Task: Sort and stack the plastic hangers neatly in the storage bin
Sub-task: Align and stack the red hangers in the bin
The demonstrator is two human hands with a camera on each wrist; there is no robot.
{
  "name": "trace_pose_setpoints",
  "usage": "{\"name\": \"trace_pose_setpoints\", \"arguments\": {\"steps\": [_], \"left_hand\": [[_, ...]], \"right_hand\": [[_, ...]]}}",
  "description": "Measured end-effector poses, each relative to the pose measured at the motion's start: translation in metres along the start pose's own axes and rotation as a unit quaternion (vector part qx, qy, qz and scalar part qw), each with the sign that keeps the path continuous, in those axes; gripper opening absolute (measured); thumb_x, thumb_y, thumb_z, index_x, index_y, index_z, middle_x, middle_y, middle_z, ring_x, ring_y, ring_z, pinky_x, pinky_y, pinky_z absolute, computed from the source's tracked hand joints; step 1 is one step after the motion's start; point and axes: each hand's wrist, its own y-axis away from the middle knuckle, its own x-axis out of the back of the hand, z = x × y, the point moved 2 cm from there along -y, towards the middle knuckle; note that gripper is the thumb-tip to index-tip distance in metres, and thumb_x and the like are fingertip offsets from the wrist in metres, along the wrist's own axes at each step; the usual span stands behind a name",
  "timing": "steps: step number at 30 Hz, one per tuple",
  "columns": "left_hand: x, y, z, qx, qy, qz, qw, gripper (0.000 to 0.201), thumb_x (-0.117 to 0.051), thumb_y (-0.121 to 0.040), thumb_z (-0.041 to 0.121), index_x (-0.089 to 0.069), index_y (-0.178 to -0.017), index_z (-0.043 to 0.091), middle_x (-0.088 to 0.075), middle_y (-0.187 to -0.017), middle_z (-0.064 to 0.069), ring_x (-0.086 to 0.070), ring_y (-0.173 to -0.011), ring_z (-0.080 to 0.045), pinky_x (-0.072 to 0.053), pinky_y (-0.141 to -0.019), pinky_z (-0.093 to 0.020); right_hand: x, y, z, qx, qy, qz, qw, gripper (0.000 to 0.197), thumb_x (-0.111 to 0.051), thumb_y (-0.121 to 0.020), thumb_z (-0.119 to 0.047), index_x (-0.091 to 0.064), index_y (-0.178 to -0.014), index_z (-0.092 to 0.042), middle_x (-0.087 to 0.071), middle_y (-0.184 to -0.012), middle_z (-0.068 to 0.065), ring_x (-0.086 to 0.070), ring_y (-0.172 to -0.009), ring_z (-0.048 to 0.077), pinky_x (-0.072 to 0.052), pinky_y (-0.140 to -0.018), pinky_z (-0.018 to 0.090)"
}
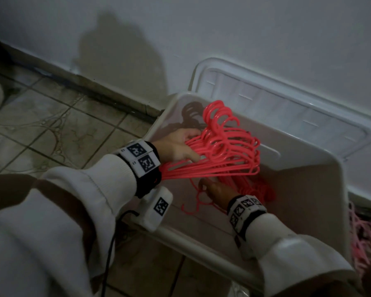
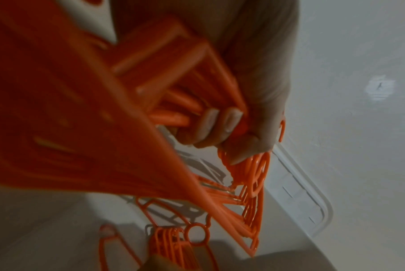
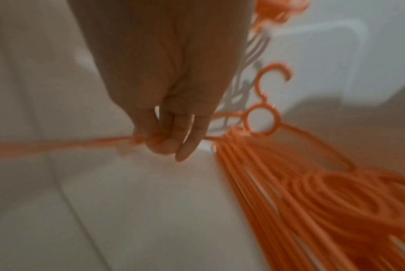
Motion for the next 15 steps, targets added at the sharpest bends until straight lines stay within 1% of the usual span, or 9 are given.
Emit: {"name": "trace_pose_setpoints", "arguments": {"steps": [2, 3, 4, 5, 7, 9, 11, 13, 15], "left_hand": [[0.001, 0.003, 0.002, -0.011, -0.004, 0.008, 1.000, 0.046, -0.065, -0.070, -0.017, -0.058, -0.090, 0.024, -0.063, -0.087, 0.001, -0.061, -0.079, -0.009, -0.048, -0.084, -0.024], [0.001, 0.005, 0.004, -0.014, -0.006, 0.010, 1.000, 0.046, -0.065, -0.070, -0.017, -0.058, -0.091, 0.023, -0.063, -0.084, 0.005, -0.061, -0.074, -0.003, -0.048, -0.079, -0.018], [0.001, 0.007, 0.006, -0.018, -0.010, 0.013, 1.000, 0.045, -0.065, -0.070, -0.017, -0.058, -0.092, 0.022, -0.063, -0.083, 0.007, -0.061, -0.072, 0.000, -0.047, -0.076, -0.015], [0.001, 0.008, 0.006, -0.019, -0.016, 0.015, 1.000, 0.045, -0.065, -0.070, -0.017, -0.058, -0.095, 0.020, -0.063, -0.084, 0.006, -0.061, -0.074, -0.002, -0.048, -0.078, -0.016], [0.001, 0.011, 0.006, -0.022, -0.033, 0.026, 0.999, 0.046, -0.065, -0.069, -0.017, -0.059, -0.100, 0.016, -0.064, -0.090, 0.000, -0.060, -0.082, -0.013, -0.047, -0.087, -0.026], [-0.001, 0.012, 0.008, -0.026, -0.040, 0.035, 0.998, 0.047, -0.065, -0.068, -0.017, -0.059, -0.104, 0.013, -0.064, -0.096, -0.006, -0.059, -0.088, -0.018, -0.046, -0.091, -0.031], [-0.003, 0.011, 0.010, -0.028, -0.059, 0.032, 0.997, 0.047, -0.065, -0.069, -0.016, -0.060, -0.109, 0.009, -0.063, -0.097, -0.005, -0.059, -0.086, -0.016, -0.047, -0.084, -0.018], [-0.007, 0.012, 0.015, -0.033, -0.087, 0.022, 0.995, 0.047, -0.065, -0.070, -0.015, -0.060, -0.110, 0.009, -0.063, -0.094, -0.002, -0.058, -0.078, -0.011, -0.045, -0.072, -0.005], [-0.013, 0.011, 0.018, -0.038, -0.092, 0.011, 0.995, 0.046, -0.066, -0.070, -0.014, -0.059, -0.104, 0.016, -0.063, -0.092, -0.001, -0.059, -0.079, -0.011, -0.045, -0.075, -0.012]], "right_hand": [[0.008, 0.009, -0.001, 0.018, -0.024, 0.021, 0.999, 0.035, -0.038, -0.087, -0.013, -0.048, -0.121, -0.011, -0.056, -0.091, 0.013, -0.053, -0.082, 0.023, -0.035, -0.069, 0.027], [0.012, 0.015, -0.003, 0.030, -0.037, 0.029, 0.998, 0.037, -0.035, -0.086, -0.017, -0.052, -0.119, -0.010, -0.060, -0.098, 0.015, -0.056, -0.089, 0.025, -0.040, -0.076, 0.028], [0.016, 0.022, -0.005, 0.041, -0.045, 0.028, 0.998, 0.037, -0.035, -0.087, -0.017, -0.056, -0.117, -0.009, -0.062, -0.106, 0.015, -0.057, -0.095, 0.026, -0.041, -0.084, 0.028], [0.021, 0.030, -0.007, 0.046, -0.052, 0.019, 0.997, 0.034, -0.037, -0.090, -0.012, -0.059, -0.115, -0.008, -0.062, -0.110, 0.014, -0.057, -0.098, 0.025, -0.040, -0.087, 0.026], [0.028, 0.048, -0.007, 0.042, -0.046, -0.008, 0.998, 0.032, -0.039, -0.091, 0.000, -0.060, -0.115, -0.004, -0.062, -0.106, 0.013, -0.054, -0.093, 0.020, -0.037, -0.082, 0.021], [0.035, 0.068, -0.004, 0.034, -0.041, -0.017, 0.998, 0.029, -0.040, -0.091, 0.003, -0.060, -0.113, 0.000, -0.063, -0.106, 0.017, -0.058, -0.094, 0.023, -0.039, -0.082, 0.024], [0.042, 0.088, 0.001, 0.044, -0.054, -0.008, 0.998, 0.024, -0.041, -0.091, 0.002, -0.060, -0.106, 0.001, -0.063, -0.097, 0.017, -0.061, -0.094, 0.027, -0.041, -0.081, 0.026], [0.051, 0.107, 0.004, 0.041, -0.052, 0.005, 0.998, 0.021, -0.041, -0.093, 0.001, -0.059, -0.105, 0.005, -0.056, -0.093, 0.011, -0.054, -0.090, 0.018, -0.035, -0.079, 0.021], [0.059, 0.124, 0.005, 0.041, -0.069, 0.012, 0.997, 0.020, -0.042, -0.093, 0.002, -0.061, -0.098, 0.002, -0.055, -0.092, 0.011, -0.048, -0.087, 0.013, -0.033, -0.076, 0.016]]}}
